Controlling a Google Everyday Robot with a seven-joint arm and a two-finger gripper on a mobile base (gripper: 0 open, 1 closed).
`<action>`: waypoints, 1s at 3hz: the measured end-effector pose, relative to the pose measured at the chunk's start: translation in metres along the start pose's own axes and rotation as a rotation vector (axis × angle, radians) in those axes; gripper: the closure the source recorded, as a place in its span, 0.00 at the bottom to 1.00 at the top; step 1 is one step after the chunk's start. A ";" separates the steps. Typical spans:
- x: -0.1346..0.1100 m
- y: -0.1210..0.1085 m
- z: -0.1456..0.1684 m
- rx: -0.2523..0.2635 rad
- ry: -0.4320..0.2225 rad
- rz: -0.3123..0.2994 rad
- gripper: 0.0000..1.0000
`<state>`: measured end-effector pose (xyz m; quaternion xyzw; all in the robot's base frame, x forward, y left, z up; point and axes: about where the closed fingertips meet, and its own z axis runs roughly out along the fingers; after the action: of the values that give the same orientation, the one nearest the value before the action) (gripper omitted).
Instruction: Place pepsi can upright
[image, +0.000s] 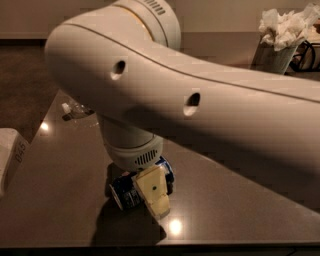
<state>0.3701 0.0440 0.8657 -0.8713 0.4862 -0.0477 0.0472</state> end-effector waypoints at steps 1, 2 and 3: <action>-0.001 0.001 0.003 -0.007 0.001 -0.005 0.00; -0.001 -0.001 0.015 -0.038 -0.029 -0.008 0.17; -0.001 -0.002 0.023 -0.066 -0.044 -0.013 0.39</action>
Offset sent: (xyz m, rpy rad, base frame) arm 0.0077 0.0003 -0.0371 0.0078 0.1289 0.0142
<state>0.3743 0.0464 0.8427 -0.8763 0.4807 -0.0126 0.0290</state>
